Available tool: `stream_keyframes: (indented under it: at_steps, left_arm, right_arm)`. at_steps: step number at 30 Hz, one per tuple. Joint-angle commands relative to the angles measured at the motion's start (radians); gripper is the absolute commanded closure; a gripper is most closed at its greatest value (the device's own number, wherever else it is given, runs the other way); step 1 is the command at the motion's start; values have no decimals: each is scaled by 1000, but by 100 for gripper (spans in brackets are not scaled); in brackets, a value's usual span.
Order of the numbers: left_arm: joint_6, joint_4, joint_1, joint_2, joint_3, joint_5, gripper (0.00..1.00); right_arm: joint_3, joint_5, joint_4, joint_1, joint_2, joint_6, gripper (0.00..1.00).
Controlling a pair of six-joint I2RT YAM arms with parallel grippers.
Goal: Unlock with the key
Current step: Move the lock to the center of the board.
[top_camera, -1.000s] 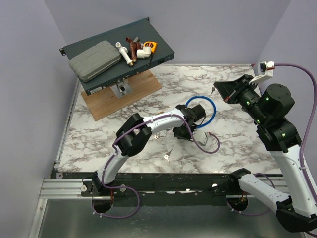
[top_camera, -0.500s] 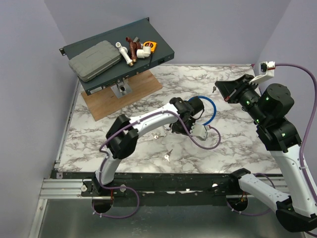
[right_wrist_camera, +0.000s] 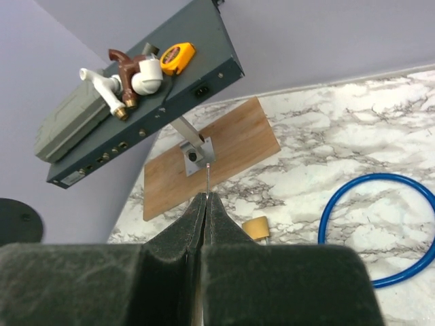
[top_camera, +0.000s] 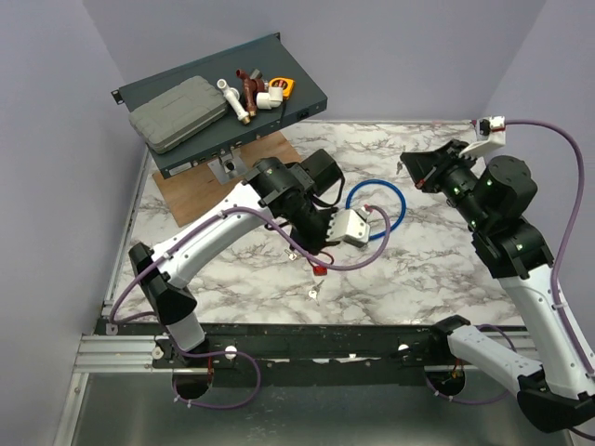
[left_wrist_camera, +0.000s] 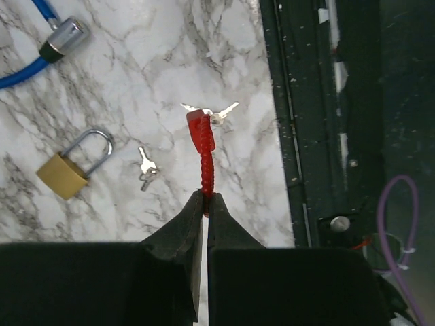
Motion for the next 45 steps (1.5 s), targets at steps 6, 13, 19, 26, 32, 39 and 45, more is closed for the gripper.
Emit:
stream_keyframes:
  at_steps: [6, 13, 19, 26, 32, 39, 45]
  left_arm:
    - [-189, 11, 165, -195, -262, 343, 100]
    - [-225, 155, 333, -204, -539, 374, 100]
    - [-201, 224, 480, -151, -633, 385, 100]
    - [-210, 386, 576, -153, -768, 225, 100]
    - [-229, 575, 632, -196, -882, -8, 99]
    - [-262, 709, 655, -228, -947, -170, 88]
    - [-258, 665, 655, -189, -956, -148, 36]
  right_arm:
    - [-86, -59, 58, -8, 29, 20, 99]
    - [-128, -138, 96, -8, 58, 41, 99]
    - [-148, -162, 109, -9, 62, 50, 99]
    - [-174, -189, 126, -8, 64, 65, 99]
    - [-194, -211, 150, -8, 66, 78, 99]
    - [-214, -225, 167, -8, 61, 90, 99]
    - [-240, -234, 172, -8, 57, 92, 99]
